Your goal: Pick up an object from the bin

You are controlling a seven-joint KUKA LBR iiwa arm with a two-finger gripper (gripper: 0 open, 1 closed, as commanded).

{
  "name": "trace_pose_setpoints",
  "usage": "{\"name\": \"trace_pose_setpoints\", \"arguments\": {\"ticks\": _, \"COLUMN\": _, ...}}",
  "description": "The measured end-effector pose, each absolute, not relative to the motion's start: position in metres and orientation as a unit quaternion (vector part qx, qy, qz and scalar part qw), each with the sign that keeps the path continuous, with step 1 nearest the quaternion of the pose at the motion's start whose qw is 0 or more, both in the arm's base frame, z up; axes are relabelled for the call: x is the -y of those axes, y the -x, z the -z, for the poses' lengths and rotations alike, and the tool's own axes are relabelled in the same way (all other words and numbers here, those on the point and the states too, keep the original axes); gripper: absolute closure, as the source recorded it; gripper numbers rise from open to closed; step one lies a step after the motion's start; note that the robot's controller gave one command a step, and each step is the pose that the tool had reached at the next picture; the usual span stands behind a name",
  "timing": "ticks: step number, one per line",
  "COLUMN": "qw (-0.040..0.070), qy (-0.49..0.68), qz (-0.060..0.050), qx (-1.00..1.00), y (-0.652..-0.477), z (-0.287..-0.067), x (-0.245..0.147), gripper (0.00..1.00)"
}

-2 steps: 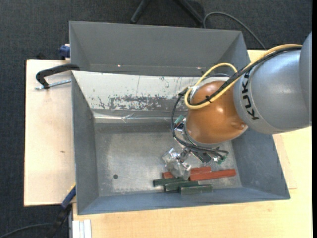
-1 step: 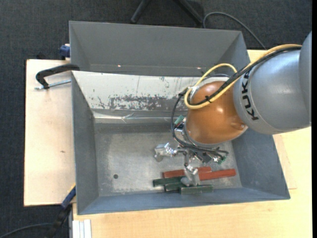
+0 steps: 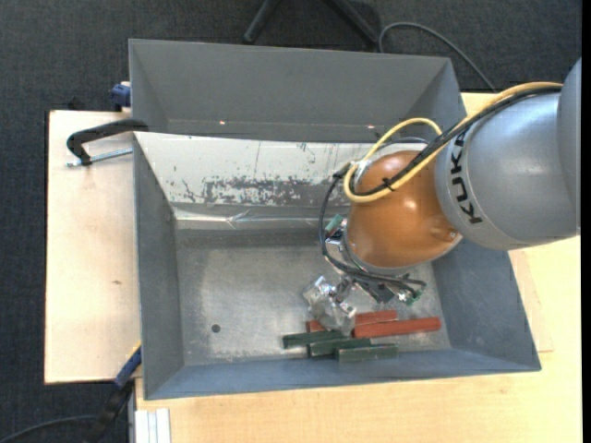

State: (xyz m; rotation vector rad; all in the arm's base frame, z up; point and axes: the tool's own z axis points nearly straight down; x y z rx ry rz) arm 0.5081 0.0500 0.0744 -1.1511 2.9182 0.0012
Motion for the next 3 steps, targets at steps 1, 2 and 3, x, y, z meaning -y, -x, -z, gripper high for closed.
{"name": "trace_pose_setpoints", "arguments": {"ticks": 1, "qw": 0.002, "qy": 0.367, "qz": -0.001, "qx": -0.93, "y": -0.508, "z": -0.074, "x": -0.05, "gripper": 0.0}}
{"name": "trace_pose_setpoints", "arguments": {"ticks": 2, "qw": 0.002, "qy": 0.367, "qz": 0.0, "qx": -0.93, "y": -0.508, "z": -0.074, "x": -0.05, "gripper": 1.0}}
{"name": "trace_pose_setpoints", "arguments": {"ticks": 3, "qw": 0.007, "qy": 0.357, "qz": 0.002, "qx": -0.934, "y": -0.511, "z": -0.208, "x": -0.029, "gripper": 1.0}}
